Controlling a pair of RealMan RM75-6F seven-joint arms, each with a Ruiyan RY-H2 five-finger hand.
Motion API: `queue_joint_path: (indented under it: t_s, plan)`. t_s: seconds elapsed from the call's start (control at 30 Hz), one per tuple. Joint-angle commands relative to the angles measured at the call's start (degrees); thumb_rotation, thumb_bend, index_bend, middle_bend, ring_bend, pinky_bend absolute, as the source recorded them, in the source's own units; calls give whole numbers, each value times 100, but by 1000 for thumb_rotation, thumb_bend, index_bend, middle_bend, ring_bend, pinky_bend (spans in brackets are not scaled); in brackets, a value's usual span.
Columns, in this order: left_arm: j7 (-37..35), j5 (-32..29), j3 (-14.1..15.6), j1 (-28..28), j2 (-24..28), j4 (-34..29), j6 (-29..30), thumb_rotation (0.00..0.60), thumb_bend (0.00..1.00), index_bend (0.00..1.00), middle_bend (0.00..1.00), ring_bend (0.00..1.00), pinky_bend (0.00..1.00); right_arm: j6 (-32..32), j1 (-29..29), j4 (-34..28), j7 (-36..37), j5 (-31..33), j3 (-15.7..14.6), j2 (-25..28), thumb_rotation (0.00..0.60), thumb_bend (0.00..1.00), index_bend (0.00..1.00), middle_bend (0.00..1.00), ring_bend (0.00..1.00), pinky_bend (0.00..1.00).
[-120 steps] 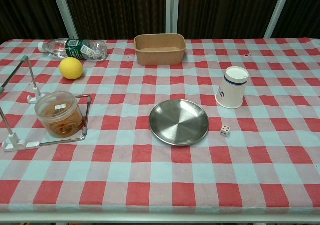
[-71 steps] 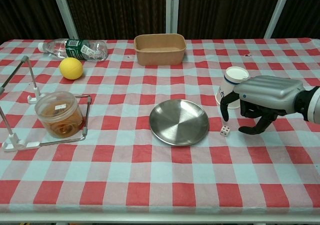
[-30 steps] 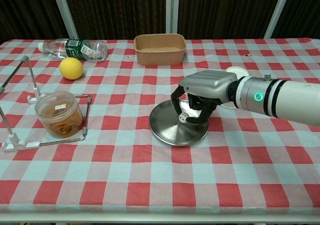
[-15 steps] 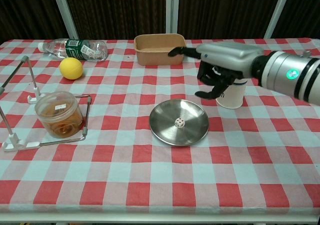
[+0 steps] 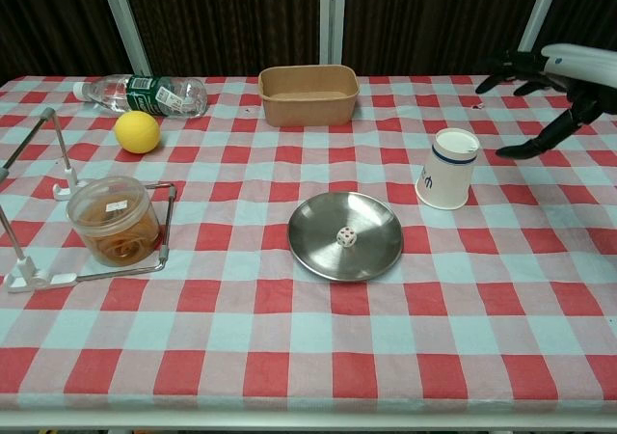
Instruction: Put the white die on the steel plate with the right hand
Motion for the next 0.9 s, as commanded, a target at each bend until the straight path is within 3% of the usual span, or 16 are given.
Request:
queue_joint_path:
  t_s: [0.03, 0.23, 0.47, 0.57, 0.67, 0.77, 0.9]
  plan:
    - [11, -21, -2, 3, 14, -21, -4, 600, 75, 163, 159, 21, 20, -532, 131, 462, 190, 302, -6, -268, 600, 89, 78, 139, 0, 92]
    - [30, -57, 3, 15, 34, -42, -13, 600, 74, 163, 159, 21, 21, -779, 266, 933, 406, 328, 88, -652, 600, 94, 90, 157, 0, 92]
    - [25, -79, 1, 26, 44, -47, -7, 600, 74, 163, 159, 21, 20, -925, 374, 1179, 586, 263, 189, -824, 600, 131, 188, 186, 0, 92]
    - [14, -81, 4, 28, 42, -44, -11, 600, 74, 162, 159, 21, 20, -966, 411, 1278, 555, 319, 227, -894, 600, 163, 263, 198, 0, 92]
    - [6, -94, 5, 32, 37, -33, -15, 600, 75, 162, 159, 21, 20, -906, 420, 1359, 491, 387, 283, -982, 600, 253, 418, 226, 14, 92]
    - [0, -100, 2, 35, 37, -24, -12, 600, 75, 162, 159, 21, 20, -674, 354, 1160, 593, 219, 330, -945, 600, 302, 523, 257, 37, 92]
    - [-10, -108, 7, 33, 47, -20, -30, 600, 74, 163, 159, 21, 20, -117, 212, 490, 979, -506, 319, -640, 600, 305, 541, 277, 42, 92]
